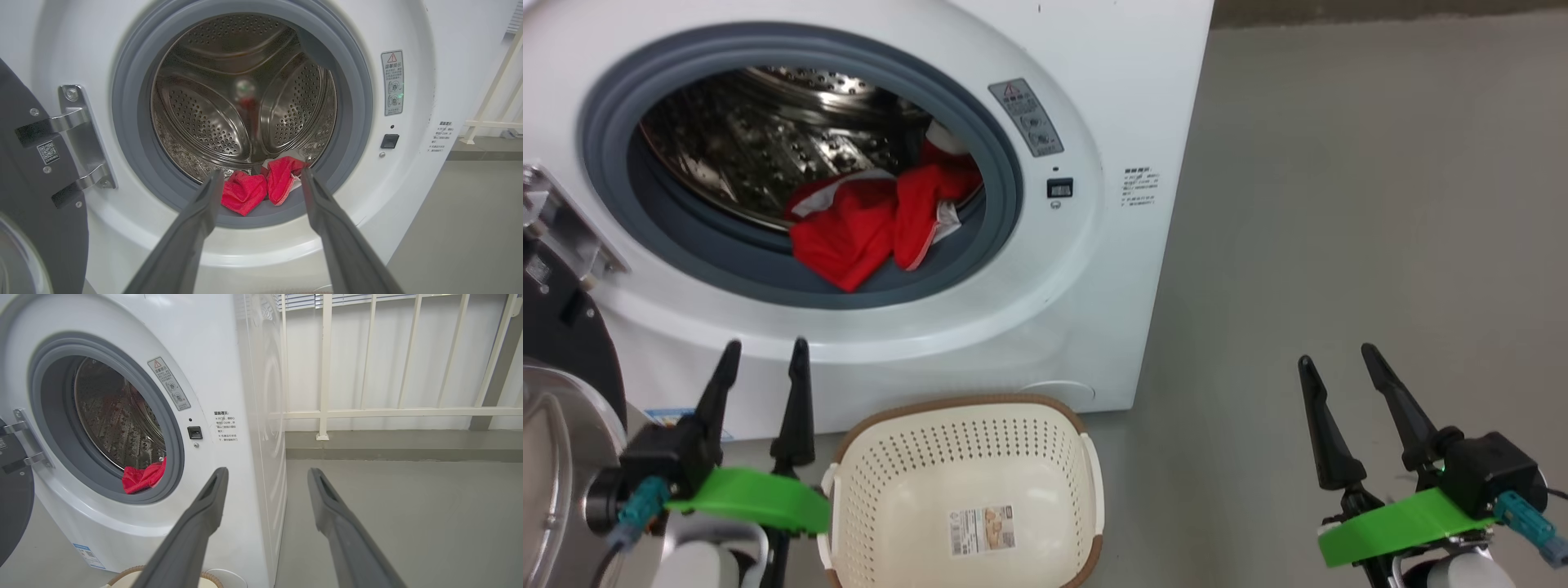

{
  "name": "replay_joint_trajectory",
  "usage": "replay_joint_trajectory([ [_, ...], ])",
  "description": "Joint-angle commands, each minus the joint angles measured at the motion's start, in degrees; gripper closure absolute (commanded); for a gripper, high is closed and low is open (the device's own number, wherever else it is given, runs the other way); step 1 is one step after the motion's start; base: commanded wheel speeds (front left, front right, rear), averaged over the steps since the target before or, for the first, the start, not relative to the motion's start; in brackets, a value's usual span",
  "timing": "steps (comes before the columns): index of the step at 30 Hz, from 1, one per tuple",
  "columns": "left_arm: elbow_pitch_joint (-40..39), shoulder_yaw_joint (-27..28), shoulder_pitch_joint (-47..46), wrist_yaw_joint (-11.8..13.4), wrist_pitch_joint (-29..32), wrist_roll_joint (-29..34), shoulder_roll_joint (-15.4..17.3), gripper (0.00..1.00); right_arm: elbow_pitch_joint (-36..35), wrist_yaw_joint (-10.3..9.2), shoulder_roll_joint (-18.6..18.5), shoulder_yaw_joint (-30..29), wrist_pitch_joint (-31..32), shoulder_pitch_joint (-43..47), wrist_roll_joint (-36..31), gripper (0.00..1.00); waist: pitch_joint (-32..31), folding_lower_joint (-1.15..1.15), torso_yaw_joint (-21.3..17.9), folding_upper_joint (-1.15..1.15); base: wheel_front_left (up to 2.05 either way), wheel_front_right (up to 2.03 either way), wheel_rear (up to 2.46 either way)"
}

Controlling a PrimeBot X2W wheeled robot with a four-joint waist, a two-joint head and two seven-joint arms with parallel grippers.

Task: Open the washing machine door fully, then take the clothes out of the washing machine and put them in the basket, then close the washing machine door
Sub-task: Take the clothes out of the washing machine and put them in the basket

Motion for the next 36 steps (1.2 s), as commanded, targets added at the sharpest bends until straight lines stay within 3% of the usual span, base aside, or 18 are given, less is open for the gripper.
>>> replay_joint_trajectory([
  [1,-0.23,1.44,-4.05,-0.45,-0.28,-0.15,1.31,0.00,-1.79,0.36,-0.28,1.01,-0.37,-2.98,-0.50,0.00,3.15,0.00,0.34,0.00,0.00,0.00,0.00],
  [21,13.67,1.58,-28.56,-0.79,-0.28,-4.15,2.60,0.00,-3.22,0.36,-1.02,0.66,-0.37,-10.15,-0.33,0.00,18.54,0.00,-0.71,0.00,0.00,0.00,0.00],
  [36,27.30,1.21,-45.79,0.19,-0.28,-0.47,5.88,0.00,-3.87,0.36,-2.12,3.03,-0.37,-14.21,0.29,0.00,26.66,0.00,-3.99,0.00,0.00,0.00,0.00],
])
